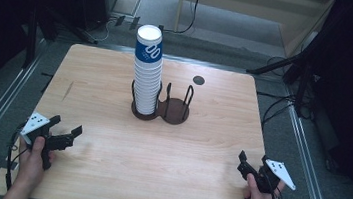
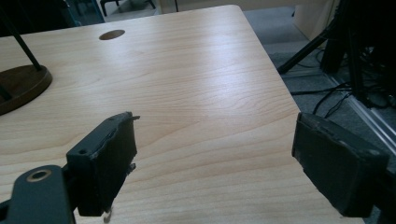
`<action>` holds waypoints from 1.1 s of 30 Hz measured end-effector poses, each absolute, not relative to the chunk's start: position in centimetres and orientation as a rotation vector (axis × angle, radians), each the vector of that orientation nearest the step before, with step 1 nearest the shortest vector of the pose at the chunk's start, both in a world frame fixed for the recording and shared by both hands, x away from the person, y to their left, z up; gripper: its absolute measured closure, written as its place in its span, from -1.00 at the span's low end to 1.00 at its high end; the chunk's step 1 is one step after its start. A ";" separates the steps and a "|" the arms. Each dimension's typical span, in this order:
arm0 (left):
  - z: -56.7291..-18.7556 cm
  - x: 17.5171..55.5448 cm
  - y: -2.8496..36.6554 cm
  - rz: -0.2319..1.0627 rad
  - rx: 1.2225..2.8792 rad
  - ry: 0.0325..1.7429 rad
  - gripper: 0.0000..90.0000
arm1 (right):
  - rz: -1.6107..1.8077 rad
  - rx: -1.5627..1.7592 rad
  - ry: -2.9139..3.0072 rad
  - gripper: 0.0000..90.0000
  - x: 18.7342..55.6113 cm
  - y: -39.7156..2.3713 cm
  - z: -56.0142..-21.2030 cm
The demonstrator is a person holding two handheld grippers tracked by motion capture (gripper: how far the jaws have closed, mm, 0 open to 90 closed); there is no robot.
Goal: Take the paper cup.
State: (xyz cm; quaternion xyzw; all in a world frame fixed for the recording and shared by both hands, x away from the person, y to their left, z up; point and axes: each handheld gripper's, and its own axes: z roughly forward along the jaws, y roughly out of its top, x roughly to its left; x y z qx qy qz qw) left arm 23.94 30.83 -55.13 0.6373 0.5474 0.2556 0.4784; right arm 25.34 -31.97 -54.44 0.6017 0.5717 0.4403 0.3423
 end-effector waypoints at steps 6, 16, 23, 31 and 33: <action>-55.1 24.1 30.9 0.619 1.552 1.364 -0.87 | 1.117 1.566 1.477 -0.70 25.4 -31.6 -54.3; -55.1 24.3 30.8 0.617 1.548 1.369 -0.86 | 1.142 1.541 1.511 -0.69 26.1 -28.8 -52.4; -55.1 24.3 30.7 0.613 1.554 1.365 -0.86 | 1.136 1.520 1.557 -0.69 26.9 -26.9 -51.6; -55.1 24.4 30.6 0.615 1.563 1.360 -0.86 | 1.149 1.511 1.565 -0.70 27.8 -25.8 -50.7; -55.1 24.4 30.6 0.615 1.557 1.361 -0.86 | 1.146 1.510 1.571 -0.69 27.9 -25.6 -50.6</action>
